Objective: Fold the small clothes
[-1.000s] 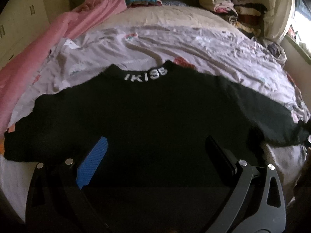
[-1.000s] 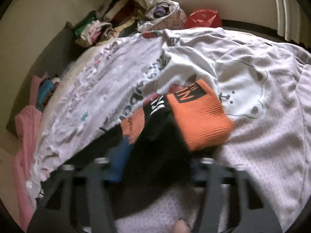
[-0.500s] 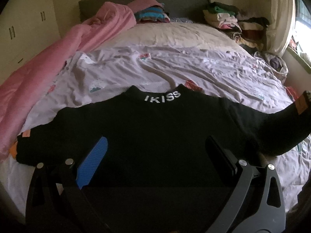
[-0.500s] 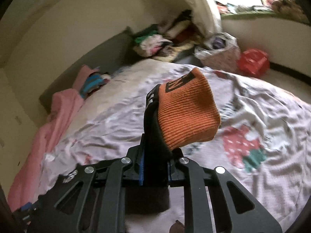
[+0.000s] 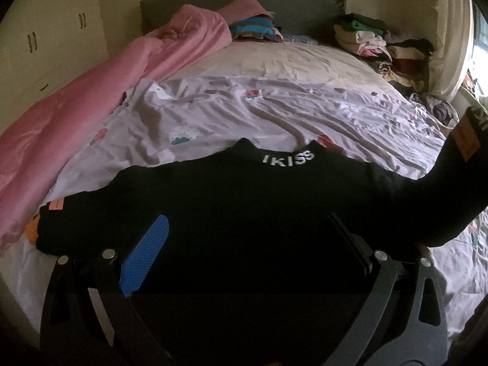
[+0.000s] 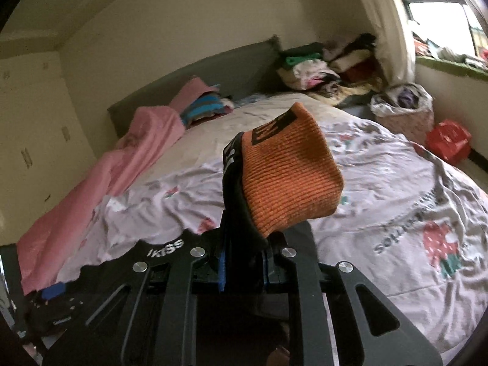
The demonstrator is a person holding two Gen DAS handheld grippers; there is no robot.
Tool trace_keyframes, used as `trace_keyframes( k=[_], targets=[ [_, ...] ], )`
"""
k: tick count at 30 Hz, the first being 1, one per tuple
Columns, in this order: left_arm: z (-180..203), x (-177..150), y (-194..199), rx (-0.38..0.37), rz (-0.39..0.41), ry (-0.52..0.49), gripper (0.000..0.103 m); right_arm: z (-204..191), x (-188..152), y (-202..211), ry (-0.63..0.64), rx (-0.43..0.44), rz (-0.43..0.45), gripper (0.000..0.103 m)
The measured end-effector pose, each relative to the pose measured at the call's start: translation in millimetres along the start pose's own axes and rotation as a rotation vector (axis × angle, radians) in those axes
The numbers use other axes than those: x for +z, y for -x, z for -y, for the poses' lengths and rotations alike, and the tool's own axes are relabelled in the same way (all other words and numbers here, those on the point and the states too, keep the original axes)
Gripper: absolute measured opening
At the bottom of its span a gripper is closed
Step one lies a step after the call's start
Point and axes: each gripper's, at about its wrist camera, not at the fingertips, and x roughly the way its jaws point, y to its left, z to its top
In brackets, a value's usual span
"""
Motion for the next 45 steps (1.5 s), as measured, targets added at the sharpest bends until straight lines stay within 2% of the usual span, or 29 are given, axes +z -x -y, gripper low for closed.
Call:
trace_keyframes(
  k=[6, 12, 15, 20, 24, 27, 29, 31, 32, 33, 38, 41, 45],
  targets=[
    [-21.7, -1.3, -4.2, -0.005, -0.011, 0.036, 0.094, -47.3, -11.3, -9.6, 0.100, 0.041, -0.030, 0.015],
    [-49.0, -4.3, -14.5, -0.067, -0.060, 0.110, 0.094, -86.6, -29.3, -22.1, 0.190, 0.058, -0.054, 0.015],
    [-70.6, -6.8, -20.5, -0.149, -0.093, 0.202, 0.094, -104.2, -40.2, -30.6, 0.227, 0.070, -0.076, 0.015],
    [-88.5, -7.9, -27.2, -0.215, -0.121, 0.264, 0.094, -130.9, -59.4, -45.5, 0.281, 0.079, -0.115, 0.015],
    [-99.6, -8.6, -32.7, -0.326, -0.142, 0.314, 0.094, -151.6, -77.9, -60.5, 0.324, 0.085, -0.151, 0.017],
    [-108.6, -10.7, -43.1, -0.441, -0.181, 0.392, 0.094, -166.4, -93.2, -71.6, 0.354, 0.100, -0.182, 0.017],
    [-112.0, -12.5, -48.9, -0.471, -0.198, 0.417, 0.094, -175.2, -102.6, -78.5, 0.374, 0.104, -0.196, 0.019],
    [-113.5, -13.6, -52.8, -0.482, -0.204, 0.421, 0.094, -182.0, -111.9, -84.6, 0.390, 0.112, -0.214, 0.028],
    [-114.0, -15.2, -56.0, -0.503, -0.212, 0.428, 0.094, -184.9, -117.3, -87.0, 0.395, 0.127, -0.225, 0.039],
    [-115.7, -14.9, -58.6, -0.520, -0.219, 0.437, 0.094, -187.2, -120.3, -87.5, 0.398, 0.136, -0.227, 0.045],
    [-118.9, -20.0, -69.3, -0.576, -0.247, 0.468, 0.094, -193.6, -138.0, -77.8, 0.452, 0.222, -0.268, 0.068],
    [-117.9, -23.1, -74.7, -0.606, -0.267, 0.477, 0.094, -188.9, -143.3, -64.4, 0.454, 0.267, -0.286, 0.077],
    [-109.1, -29.9, -83.0, -0.645, -0.304, 0.478, 0.092, -176.8, -146.4, -42.7, 0.441, 0.327, -0.293, 0.078]
  ],
)
